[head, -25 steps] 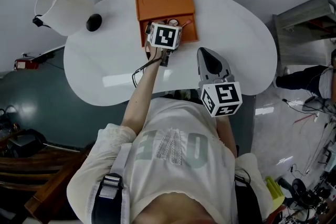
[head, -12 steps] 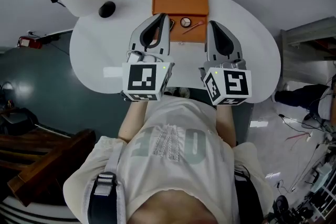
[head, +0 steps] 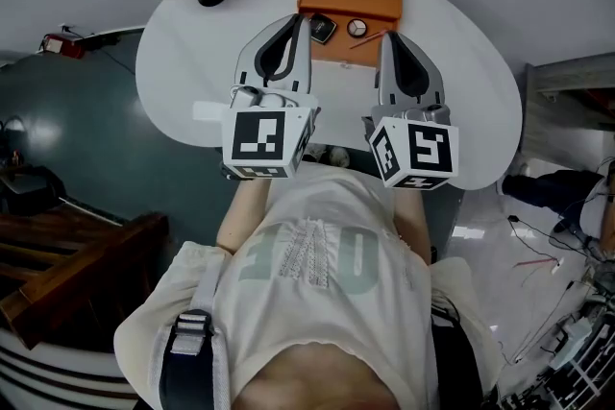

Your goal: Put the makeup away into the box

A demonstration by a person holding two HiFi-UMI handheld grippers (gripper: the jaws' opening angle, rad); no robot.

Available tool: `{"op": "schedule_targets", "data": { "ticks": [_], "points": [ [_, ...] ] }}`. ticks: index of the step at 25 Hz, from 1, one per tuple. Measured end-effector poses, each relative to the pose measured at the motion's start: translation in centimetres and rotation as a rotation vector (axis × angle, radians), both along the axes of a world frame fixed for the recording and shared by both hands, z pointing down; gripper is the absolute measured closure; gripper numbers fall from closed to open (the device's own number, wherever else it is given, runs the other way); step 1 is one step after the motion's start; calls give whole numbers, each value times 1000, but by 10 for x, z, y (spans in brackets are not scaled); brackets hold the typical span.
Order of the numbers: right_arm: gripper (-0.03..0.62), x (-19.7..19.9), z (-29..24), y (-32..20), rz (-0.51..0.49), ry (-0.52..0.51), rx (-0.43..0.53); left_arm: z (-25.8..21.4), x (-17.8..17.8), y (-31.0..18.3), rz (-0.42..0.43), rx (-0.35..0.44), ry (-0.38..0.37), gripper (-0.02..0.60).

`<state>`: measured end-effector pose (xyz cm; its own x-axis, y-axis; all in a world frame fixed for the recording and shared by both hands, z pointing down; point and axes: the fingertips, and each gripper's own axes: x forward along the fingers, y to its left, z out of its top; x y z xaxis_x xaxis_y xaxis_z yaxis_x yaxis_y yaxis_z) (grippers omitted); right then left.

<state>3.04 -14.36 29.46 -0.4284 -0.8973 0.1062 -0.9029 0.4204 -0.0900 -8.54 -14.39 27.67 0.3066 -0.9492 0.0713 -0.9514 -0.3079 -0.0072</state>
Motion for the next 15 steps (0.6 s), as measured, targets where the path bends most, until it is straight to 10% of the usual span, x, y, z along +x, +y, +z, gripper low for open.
{"op": "schedule_targets", "data": {
  "ticks": [15],
  "points": [
    [597,5,8,8,32,60,1,14,5,5,2,-52,-38,575]
  ]
}}
